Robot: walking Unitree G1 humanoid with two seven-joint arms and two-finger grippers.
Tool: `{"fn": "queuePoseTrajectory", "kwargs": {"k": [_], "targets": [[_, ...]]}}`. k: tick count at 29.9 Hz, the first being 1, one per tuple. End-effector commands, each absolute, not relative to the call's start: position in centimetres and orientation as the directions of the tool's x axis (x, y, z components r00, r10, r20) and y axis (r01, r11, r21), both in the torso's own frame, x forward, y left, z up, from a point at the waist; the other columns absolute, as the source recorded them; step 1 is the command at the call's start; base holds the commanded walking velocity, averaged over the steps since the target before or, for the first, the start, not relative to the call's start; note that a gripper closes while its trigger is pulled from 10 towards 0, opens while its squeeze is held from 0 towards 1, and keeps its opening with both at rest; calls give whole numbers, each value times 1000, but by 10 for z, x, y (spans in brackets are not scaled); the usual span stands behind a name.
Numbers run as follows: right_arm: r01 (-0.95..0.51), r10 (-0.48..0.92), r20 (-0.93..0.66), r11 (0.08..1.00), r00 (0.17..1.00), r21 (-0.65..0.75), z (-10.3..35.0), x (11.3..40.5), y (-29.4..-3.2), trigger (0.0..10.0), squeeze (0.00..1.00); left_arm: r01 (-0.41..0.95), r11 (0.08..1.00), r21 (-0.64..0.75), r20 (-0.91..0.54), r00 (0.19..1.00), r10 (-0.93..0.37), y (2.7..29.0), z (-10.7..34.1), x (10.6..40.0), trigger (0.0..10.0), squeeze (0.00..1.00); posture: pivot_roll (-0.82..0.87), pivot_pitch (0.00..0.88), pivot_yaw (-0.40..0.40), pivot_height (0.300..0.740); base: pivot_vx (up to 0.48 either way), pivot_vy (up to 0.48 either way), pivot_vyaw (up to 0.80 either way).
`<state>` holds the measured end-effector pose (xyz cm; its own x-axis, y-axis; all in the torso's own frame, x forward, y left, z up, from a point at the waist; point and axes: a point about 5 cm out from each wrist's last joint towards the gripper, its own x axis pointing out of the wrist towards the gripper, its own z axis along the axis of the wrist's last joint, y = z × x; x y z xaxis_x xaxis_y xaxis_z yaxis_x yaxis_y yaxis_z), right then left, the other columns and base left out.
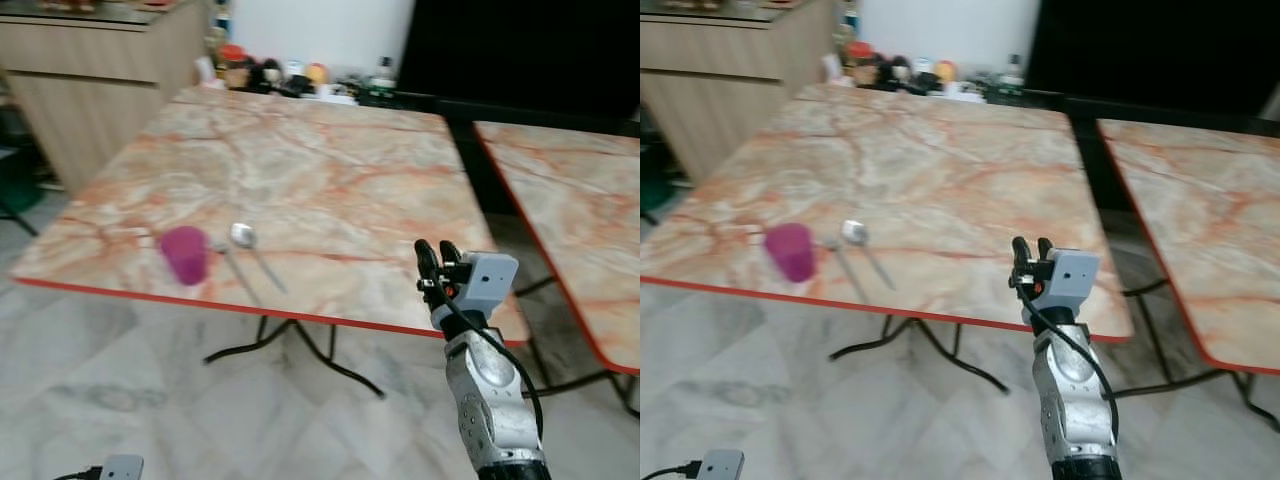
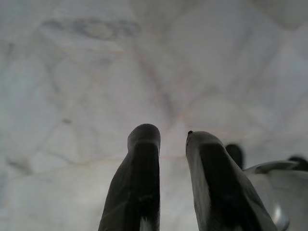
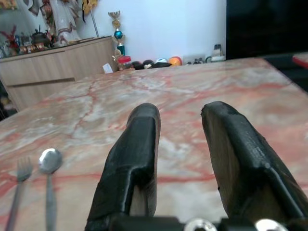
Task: Setting the table
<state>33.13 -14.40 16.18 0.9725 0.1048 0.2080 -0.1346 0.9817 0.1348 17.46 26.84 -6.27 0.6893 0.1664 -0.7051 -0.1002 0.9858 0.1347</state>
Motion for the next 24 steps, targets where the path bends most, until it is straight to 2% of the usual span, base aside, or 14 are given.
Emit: {"fn": "queuePoseTrajectory", "kwargs": {"k": [1, 17, 24], "targets": [[-110, 84, 192, 985, 978, 132, 157, 329, -152, 10000, 0, -101, 987, 126, -714, 682, 161, 266, -65, 172, 10000, 0, 93, 87, -28, 740, 0, 480, 0], [-113, 85, 195, 984, 977, 137, 157, 330, -151, 10000, 0, -107, 986, 130, -706, 688, 168, 268, -63, 175, 10000, 0, 108, 94, -27, 740, 0, 480, 0], [-116, 87, 199, 983, 976, 139, 158, 331, -150, 10000, 0, -110, 985, 135, -698, 695, 173, 268, -62, 176, 10000, 0, 112, 101, -30, 740, 0, 46, 0]]}}
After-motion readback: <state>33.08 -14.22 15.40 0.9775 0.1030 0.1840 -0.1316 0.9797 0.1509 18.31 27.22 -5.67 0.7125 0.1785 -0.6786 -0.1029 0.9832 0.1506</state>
